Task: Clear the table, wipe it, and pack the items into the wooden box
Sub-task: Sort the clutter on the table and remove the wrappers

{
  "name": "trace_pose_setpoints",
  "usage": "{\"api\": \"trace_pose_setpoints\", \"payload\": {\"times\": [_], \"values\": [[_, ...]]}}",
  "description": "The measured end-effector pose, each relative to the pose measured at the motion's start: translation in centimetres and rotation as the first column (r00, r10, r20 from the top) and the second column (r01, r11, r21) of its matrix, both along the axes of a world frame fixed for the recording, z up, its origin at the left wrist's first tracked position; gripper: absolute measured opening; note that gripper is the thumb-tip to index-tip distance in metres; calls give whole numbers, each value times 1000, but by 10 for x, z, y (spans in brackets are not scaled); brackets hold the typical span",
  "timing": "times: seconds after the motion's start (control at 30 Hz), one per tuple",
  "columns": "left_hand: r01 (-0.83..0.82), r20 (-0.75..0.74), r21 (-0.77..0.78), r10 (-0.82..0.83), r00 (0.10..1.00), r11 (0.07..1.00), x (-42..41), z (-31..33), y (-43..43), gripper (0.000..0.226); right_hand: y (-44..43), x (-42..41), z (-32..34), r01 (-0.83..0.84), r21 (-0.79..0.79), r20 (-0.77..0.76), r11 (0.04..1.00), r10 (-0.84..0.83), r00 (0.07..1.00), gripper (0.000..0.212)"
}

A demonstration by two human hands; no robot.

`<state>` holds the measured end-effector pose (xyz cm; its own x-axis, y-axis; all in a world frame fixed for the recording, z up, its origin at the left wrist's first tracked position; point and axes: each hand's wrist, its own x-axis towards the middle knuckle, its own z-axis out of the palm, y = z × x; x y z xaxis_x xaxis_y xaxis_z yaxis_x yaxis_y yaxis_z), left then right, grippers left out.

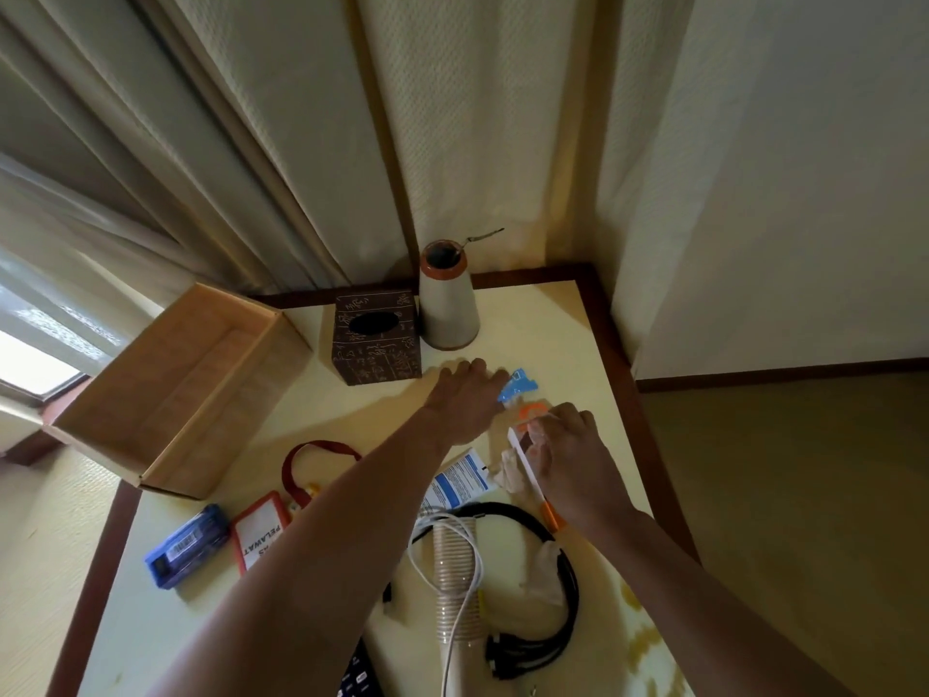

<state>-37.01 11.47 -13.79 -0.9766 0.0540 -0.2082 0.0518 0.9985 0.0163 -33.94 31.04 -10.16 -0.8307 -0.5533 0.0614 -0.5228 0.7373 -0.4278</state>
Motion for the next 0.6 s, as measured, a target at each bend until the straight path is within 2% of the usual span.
{"api": "trace_pose_setpoints", "payload": {"times": [0.1, 0.2, 0.27, 0.37, 0.43, 0.5, 0.6], "values": [[-42, -96, 22, 44, 994, 999, 2, 7, 3, 40, 6, 5, 9, -14, -118, -23, 993, 11, 1000, 48], [-144, -174, 250, 191, 966, 957, 8, 25, 6, 38, 18, 24, 8, 6, -193, -4, 981, -7, 1000, 43], [-205, -142, 346, 267, 953, 916, 21, 40, 10, 33, 29, 43, -2, 14, -211, 25, 977, -9, 1000, 34], [-313, 18, 427, 338, 941, 848, 52, 55, 18, 31, 43, 76, -13, -25, -213, 28, 977, 31, 999, 24], [-313, 73, 364, 308, 949, 877, 76, 55, 26, 50, 50, 95, -16, -50, -127, 83, 991, 61, 995, 26], [-258, 104, 275, 238, 966, 926, 93, 48, 33, 64, 55, 108, -22, -73, -3, 143, 997, 72, 987, 38], [-242, 147, 179, 217, 965, 954, 106, 41, 45, 50, 59, 119, -23, -122, 124, 209, 985, 95, 973, 50]]}}
